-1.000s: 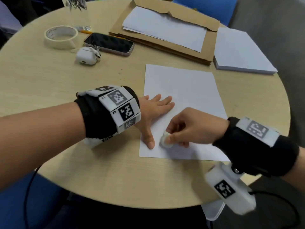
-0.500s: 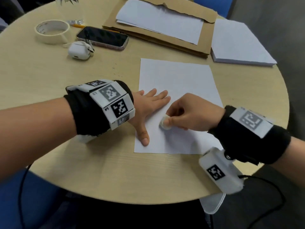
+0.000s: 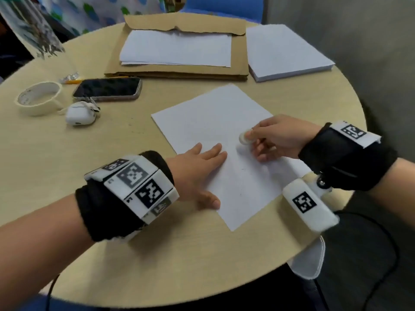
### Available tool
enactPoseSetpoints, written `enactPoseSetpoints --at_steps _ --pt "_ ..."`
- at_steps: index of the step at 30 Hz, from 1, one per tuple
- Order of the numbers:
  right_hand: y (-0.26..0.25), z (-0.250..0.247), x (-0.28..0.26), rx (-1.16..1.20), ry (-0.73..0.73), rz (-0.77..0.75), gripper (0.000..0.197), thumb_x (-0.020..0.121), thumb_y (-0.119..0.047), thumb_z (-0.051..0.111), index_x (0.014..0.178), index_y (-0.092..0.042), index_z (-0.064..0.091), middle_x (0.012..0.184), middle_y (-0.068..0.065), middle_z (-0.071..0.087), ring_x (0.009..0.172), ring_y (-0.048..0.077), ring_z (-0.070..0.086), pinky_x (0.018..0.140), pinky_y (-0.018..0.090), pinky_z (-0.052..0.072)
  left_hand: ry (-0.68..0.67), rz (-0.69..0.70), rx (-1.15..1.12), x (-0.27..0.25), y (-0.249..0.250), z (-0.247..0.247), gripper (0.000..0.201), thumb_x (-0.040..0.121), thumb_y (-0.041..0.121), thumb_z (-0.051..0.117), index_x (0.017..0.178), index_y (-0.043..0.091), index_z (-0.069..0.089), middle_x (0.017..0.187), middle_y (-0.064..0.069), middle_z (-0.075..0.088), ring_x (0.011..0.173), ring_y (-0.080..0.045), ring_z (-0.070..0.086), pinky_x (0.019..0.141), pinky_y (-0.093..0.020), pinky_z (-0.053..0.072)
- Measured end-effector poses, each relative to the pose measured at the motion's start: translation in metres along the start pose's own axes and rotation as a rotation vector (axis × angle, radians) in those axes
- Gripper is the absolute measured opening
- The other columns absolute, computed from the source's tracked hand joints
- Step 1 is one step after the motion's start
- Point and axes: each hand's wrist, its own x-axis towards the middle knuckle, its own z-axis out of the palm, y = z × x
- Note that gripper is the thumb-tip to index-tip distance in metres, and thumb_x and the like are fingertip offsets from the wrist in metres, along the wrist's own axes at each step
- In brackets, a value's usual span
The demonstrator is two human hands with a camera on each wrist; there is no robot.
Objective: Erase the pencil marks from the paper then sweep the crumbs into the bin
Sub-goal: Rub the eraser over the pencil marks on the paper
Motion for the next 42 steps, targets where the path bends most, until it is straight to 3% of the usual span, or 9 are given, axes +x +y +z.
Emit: enactPoseSetpoints --at_steps 6,11,17,20,24,28,35,39,42 --pt "-0.015 -0.008 0.011 0.085 0.042 0.007 0.010 0.089 -0.010 0.058 0.092 -0.005 0.050 0.067 0.006 0.041 0.055 0.016 0.042 0.052 0.026 0.045 -0.011 0.001 0.063 -0.002 0.010 -0.001 0.095 0.083 0.060 0.048 0.147 0.031 -0.016 0.154 0.013 -0.021 0.146 -0.025 -0.008 0.119 -0.038 0.012" --pt "-0.015 -0.017 0.010 0.148 0.043 -0.078 0.013 0.092 -0.016 0.055 0.093 -0.003 0.056 0.080 0.008 0.055 0.068 0.018 0.057 0.064 0.026 0.052 0.021 -0.103 0.154 -0.006 0.015 -0.005 0.086 0.088 0.062 0.038 0.148 0.030 -0.013 0.157 0.009 -0.016 0.145 -0.019 0.006 0.113 -0.035 0.021" --pt "0.000 -0.017 0.008 0.099 0.010 -0.029 0.008 0.087 -0.009 0.061 0.091 -0.001 0.060 0.079 0.011 0.058 0.069 0.021 0.056 0.066 0.031 0.052 0.190 -0.104 0.131 0.002 0.020 -0.023 0.064 0.085 0.061 0.046 0.136 0.024 0.038 0.144 0.002 0.035 0.126 -0.021 0.038 0.102 -0.037 0.037" --pt "0.001 -0.014 0.009 0.031 0.010 -0.057 0.004 0.084 -0.006 0.064 0.082 -0.003 0.062 0.075 0.012 0.059 0.058 0.018 0.055 0.056 0.026 0.052 0.239 -0.057 0.005 0.025 0.017 -0.036 0.084 0.076 0.056 0.063 0.145 0.026 0.025 0.154 0.001 0.018 0.140 -0.021 0.021 0.113 -0.041 0.027" --pt "-0.006 -0.012 0.007 -0.291 -0.017 -0.122 0.001 0.082 -0.009 0.065 0.081 -0.009 0.065 0.078 0.012 0.064 0.056 0.015 0.056 0.052 0.016 0.051 0.065 0.023 0.025 0.052 0.011 -0.049 0.117 0.066 0.048 0.077 0.148 0.035 -0.006 0.157 0.002 -0.016 0.144 -0.026 -0.014 0.117 -0.052 0.006" --pt "-0.015 -0.009 0.008 -0.698 -0.052 -0.250 0.005 0.082 -0.022 0.066 0.077 -0.020 0.065 0.074 0.002 0.065 0.056 0.009 0.055 0.052 0.014 0.042 -0.021 0.054 0.011 0.062 0.002 -0.053 0.118 0.066 0.042 0.080 0.145 0.044 -0.007 0.156 0.006 -0.020 0.144 -0.028 -0.015 0.115 -0.057 0.004" --pt "-0.008 -0.010 0.004 -0.966 -0.090 -0.439 0.018 0.086 -0.028 0.062 0.102 -0.021 0.069 0.072 -0.019 0.051 0.062 -0.002 0.044 0.058 0.007 0.030 -0.020 0.082 -0.049 0.067 -0.007 -0.046 0.122 0.062 0.041 0.081 0.147 0.039 -0.007 0.155 0.008 -0.022 0.143 -0.025 -0.018 0.118 -0.049 0.002" --pt "-0.010 -0.014 -0.003 -1.048 -0.202 -0.388 0.020 0.086 -0.028 0.062 0.104 -0.023 0.069 0.081 -0.018 0.057 0.067 0.000 0.048 0.062 0.009 0.034 -0.028 0.068 -0.027 0.067 -0.007 -0.047 0.124 0.063 0.042 0.080 0.147 0.036 -0.012 0.154 0.008 -0.024 0.143 -0.022 -0.019 0.116 -0.046 -0.001" --pt "-0.018 -0.006 0.009 -1.013 -0.087 -0.464 0.021 0.086 -0.028 0.062 0.105 -0.021 0.070 0.089 -0.009 0.062 0.071 0.007 0.048 0.070 0.020 0.035 -0.028 0.094 -0.030 0.068 -0.007 -0.047 0.121 0.063 0.042 0.081 0.147 0.039 -0.005 0.155 0.010 -0.021 0.143 -0.027 -0.018 0.116 -0.052 0.001"
